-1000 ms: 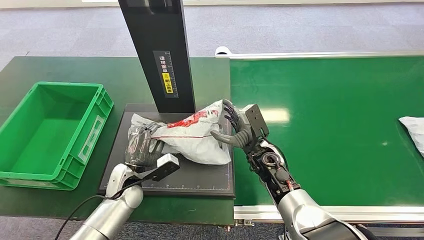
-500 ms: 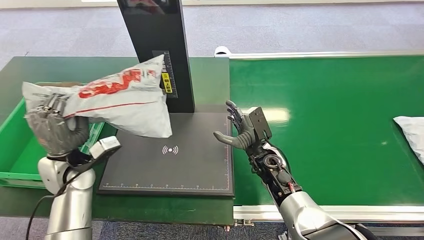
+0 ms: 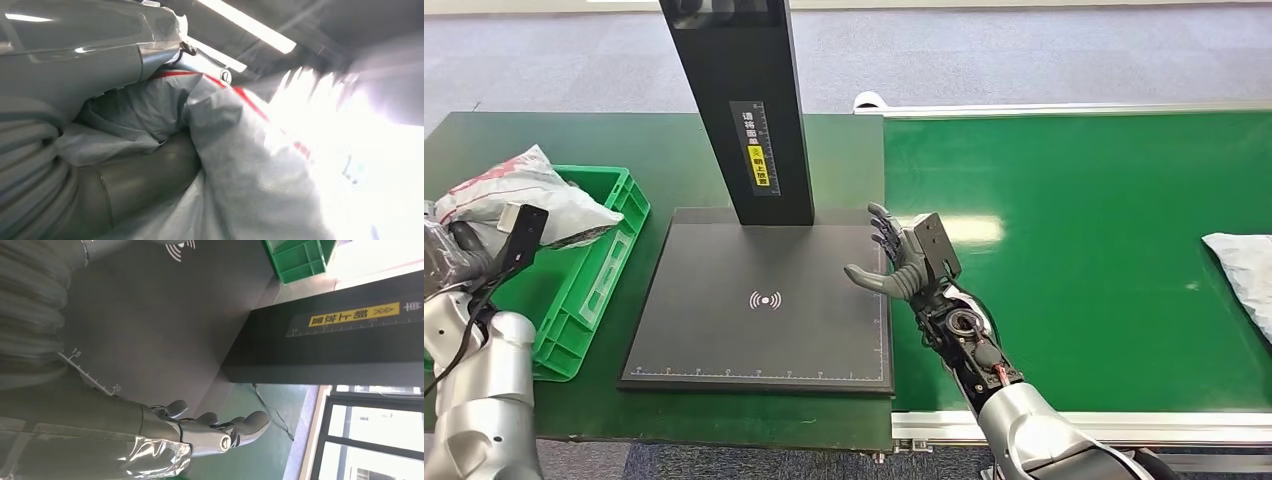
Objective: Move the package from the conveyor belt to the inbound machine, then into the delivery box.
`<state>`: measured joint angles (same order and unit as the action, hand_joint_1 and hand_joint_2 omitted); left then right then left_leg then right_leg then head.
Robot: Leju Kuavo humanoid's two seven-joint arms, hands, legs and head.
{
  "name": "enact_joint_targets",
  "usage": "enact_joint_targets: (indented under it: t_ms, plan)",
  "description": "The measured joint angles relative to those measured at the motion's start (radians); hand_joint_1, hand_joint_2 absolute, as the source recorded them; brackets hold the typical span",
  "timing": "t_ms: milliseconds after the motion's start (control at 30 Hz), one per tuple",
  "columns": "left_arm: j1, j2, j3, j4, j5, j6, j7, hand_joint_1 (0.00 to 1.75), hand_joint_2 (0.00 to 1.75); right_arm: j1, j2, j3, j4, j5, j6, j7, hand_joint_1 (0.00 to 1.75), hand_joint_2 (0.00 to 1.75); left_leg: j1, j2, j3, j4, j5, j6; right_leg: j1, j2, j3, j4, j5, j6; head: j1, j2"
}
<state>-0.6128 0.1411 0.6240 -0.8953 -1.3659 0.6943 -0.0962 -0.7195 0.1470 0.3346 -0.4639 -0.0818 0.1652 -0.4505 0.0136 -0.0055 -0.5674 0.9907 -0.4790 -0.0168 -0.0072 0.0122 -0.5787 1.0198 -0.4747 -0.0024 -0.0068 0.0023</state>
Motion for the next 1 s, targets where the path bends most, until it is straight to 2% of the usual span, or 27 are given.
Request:
enact_joint_targets:
  t_ms: [100, 133, 200, 267, 367, 500, 700, 800, 1000]
  plan:
    - [-0.024, 0.057, -0.021, 0.131, 0.004, 0.000, 0.047, 1.75, 1.75, -0.002, 0.007, 0.003, 0.000, -0.001, 0.000, 0.003, 0.00, 1.75, 0.000, 0.000, 0.000, 0.000, 0.000, 0.000, 0.000, 0.000, 0.000, 0.000, 0.000, 0.000, 0.000, 0.000]
    - [-0.029, 0.071, -0.027, 0.165, 0.015, 0.000, 0.051, 1.68, 1.75, -0.003, 0.009, 0.004, 0.000, -0.002, 0.000, 0.004, 0.00, 1.75, 0.000, 0.000, 0.000, 0.000, 0.000, 0.000, 0.000, 0.000, 0.000, 0.000, 0.000, 0.000, 0.000, 0.000]
    - [-0.039, 0.088, -0.033, 0.218, 0.054, 0.000, 0.034, 0.81, 1.75, -0.003, 0.012, 0.005, 0.000, -0.002, 0.000, 0.006, 0.00, 1.75, 0.000, 0.000, 0.000, 0.000, 0.000, 0.000, 0.000, 0.000, 0.000, -0.001, 0.000, 0.000, 0.000, 0.000]
    - [-0.051, 0.095, -0.034, 0.260, 0.148, -0.007, -0.041, 0.00, 1.75, -0.003, 0.015, 0.006, 0.000, -0.004, -0.002, 0.007, 0.00, 1.75, 0.000, -0.001, 0.000, 0.000, 0.000, 0.000, 0.000, -0.001, 0.000, -0.001, 0.000, 0.000, 0.000, 0.000]
    - [-0.062, 0.082, -0.041, 0.287, 0.343, -0.047, -0.191, 0.00, 1.75, -0.003, 0.018, 0.006, 0.000, -0.006, -0.004, 0.006, 0.00, 1.75, 0.000, -0.003, 0.000, 0.001, 0.000, 0.000, 0.000, -0.002, 0.001, -0.001, 0.000, 0.000, 0.000, 0.000]
    - [-0.050, 0.049, -0.100, 0.258, 0.531, -0.043, -0.305, 0.00, 1.75, -0.003, 0.018, 0.007, 0.000, -0.008, -0.005, 0.005, 0.00, 1.75, 0.000, -0.005, 0.000, 0.001, 0.000, 0.000, 0.000, -0.003, 0.001, -0.001, 0.000, 0.000, 0.000, 0.000]
    - [0.034, -0.012, -0.209, 0.075, 0.887, -0.010, -0.491, 0.00, 1.75, -0.002, 0.019, 0.007, -0.006, -0.017, -0.006, -0.009, 0.00, 1.75, 0.000, -0.004, 0.000, 0.001, 0.000, 0.000, -0.001, -0.003, 0.001, -0.001, 0.000, 0.000, 0.000, 0.000]
    - [0.096, -0.045, -0.278, -0.057, 1.031, -0.018, -0.543, 0.00, 1.75, -0.001, 0.017, 0.007, -0.018, -0.024, -0.004, -0.016, 0.00, 1.75, 0.000, -0.004, -0.001, 0.001, 0.000, 0.000, -0.001, -0.003, 0.001, -0.001, 0.000, 0.000, 0.000, 0.000]
    - [0.198, -0.099, -0.374, -0.282, 1.145, -0.023, -0.571, 0.00, 1.75, 0.011, 0.008, 0.007, -0.061, -0.028, -0.001, -0.027, 0.00, 1.75, 0.000, -0.003, 0.000, 0.001, 0.000, 0.000, -0.001, -0.003, 0.001, -0.001, 0.000, 0.000, 0.000, 0.000]
